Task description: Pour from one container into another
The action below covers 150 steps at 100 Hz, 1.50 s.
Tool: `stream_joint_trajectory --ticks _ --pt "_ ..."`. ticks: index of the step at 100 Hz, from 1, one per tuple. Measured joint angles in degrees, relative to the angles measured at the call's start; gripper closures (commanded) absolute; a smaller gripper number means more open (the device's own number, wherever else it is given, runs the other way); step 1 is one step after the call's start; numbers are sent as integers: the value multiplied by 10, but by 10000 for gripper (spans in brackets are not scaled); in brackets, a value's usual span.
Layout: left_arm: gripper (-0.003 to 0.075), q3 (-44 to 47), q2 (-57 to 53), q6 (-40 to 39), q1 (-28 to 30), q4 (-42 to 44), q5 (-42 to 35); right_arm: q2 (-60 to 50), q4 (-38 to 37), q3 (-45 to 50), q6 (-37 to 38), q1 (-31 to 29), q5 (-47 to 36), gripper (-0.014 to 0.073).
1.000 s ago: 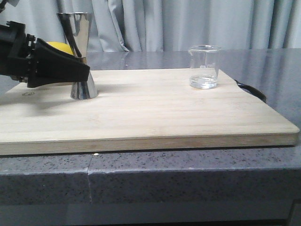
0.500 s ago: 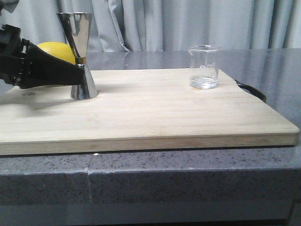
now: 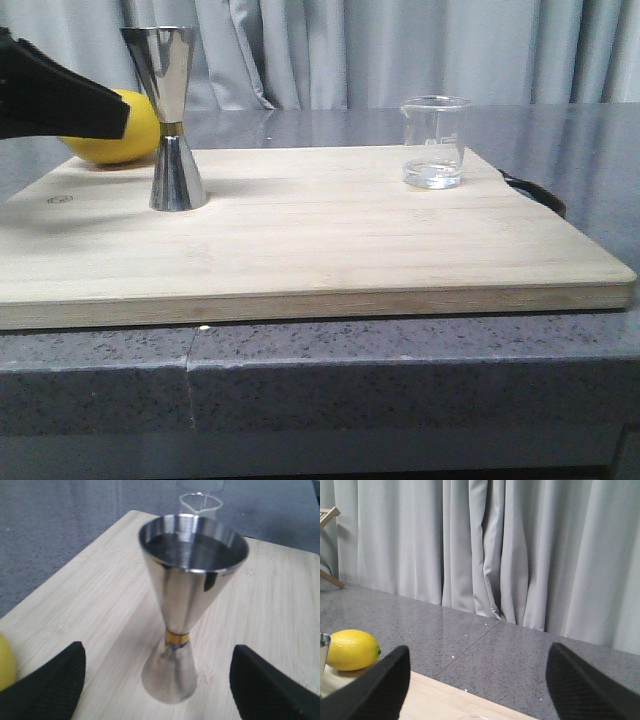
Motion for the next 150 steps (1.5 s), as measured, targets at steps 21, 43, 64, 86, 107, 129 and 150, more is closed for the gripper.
stream_joint_trajectory --ticks 21,43,64,86,107,129,150 --pt "173 0 -52 -40 62 27 0 0 0 0 0 0 0 84" --pt "195 0 -120 -44 105 -16 5 0 0 0 0 0 -3 84" --pt "384 0 -173 -49 129 -130 8 0 25 -1 -25 0 -17 84" --pt "688 -29 -215 -51 131 -159 11 0 82 -10 -66 -3 -22 84" --pt "740 -69 -255 -51 131 -159 -66 0 112 -12 -78 -23 -31 84" --pt "740 -98 -290 -101 131 -169 -248 -3 118 -12 -95 -44 -31 86" --pt "740 -99 -327 -128 131 -174 -327 -26 126 -37 -126 -53 6 87"
